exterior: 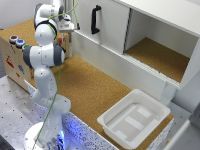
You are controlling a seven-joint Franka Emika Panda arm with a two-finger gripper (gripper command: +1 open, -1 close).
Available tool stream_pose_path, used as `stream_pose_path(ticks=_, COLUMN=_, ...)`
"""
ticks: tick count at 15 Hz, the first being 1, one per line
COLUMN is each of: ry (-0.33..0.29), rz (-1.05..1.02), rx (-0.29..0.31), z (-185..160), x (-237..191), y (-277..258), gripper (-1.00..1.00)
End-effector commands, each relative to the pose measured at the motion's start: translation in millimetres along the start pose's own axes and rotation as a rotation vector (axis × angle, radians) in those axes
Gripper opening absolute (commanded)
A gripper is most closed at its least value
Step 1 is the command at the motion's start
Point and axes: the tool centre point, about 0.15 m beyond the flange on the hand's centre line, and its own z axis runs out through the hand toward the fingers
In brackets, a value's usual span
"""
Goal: Put the pink block on the table
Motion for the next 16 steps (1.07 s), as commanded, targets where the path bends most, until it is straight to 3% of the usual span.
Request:
stream_pose_path(ticks=1, ry=0.157, rz=0.259, rx=0.024, z=67.6, x=-80.6, y=-2.0, gripper=-1.00)
stream_pose_path(ticks=5, ry=0.160, rz=0.423, rx=0.025, z=100.9, x=-82.7, y=18.0, gripper=-1.00)
stream_pose_path(ticks=12, ry=0.197, rz=0.709, rx=0.140, z=160.0, x=-52.6, y=65.3, gripper=-1.00)
stream_pose_path(ticks=16, ry=0.095, rz=0.796, rx=0.205, z=190.3, x=-39.9, y=79.7, gripper=-1.00)
